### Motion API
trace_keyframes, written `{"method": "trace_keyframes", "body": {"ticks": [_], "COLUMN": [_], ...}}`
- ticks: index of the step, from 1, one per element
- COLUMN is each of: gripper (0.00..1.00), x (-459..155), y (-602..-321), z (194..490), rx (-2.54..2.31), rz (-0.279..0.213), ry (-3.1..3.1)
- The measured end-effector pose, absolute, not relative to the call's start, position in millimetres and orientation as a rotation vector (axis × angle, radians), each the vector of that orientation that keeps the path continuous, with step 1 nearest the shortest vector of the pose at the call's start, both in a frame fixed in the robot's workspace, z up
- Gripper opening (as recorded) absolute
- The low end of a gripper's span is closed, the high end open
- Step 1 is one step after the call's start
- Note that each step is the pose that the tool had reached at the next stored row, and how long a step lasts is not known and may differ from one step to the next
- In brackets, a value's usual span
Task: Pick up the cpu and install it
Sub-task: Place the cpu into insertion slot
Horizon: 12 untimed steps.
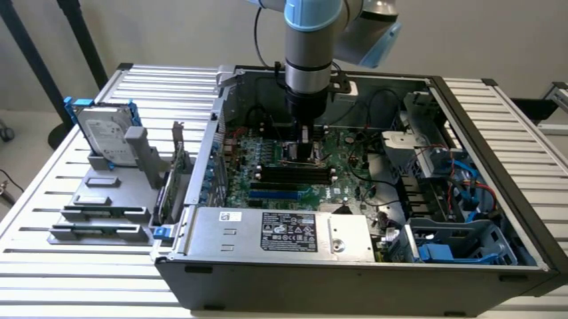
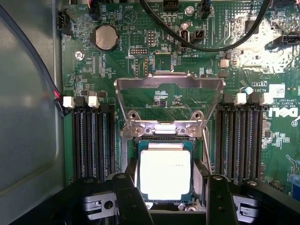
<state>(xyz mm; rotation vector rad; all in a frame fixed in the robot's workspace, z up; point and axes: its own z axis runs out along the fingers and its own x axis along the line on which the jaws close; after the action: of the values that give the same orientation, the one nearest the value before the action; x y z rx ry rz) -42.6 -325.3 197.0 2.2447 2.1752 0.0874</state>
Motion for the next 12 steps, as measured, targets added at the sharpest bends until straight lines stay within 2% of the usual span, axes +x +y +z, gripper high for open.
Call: {"method": "trace_keyframes", "body": {"ticks": [12], "gripper": [0.55], "x": [-42.6], "y": [-324.5], "z": [196.1], "rx": [2.213], "rz": [0.090], "ry": [2.207]}}
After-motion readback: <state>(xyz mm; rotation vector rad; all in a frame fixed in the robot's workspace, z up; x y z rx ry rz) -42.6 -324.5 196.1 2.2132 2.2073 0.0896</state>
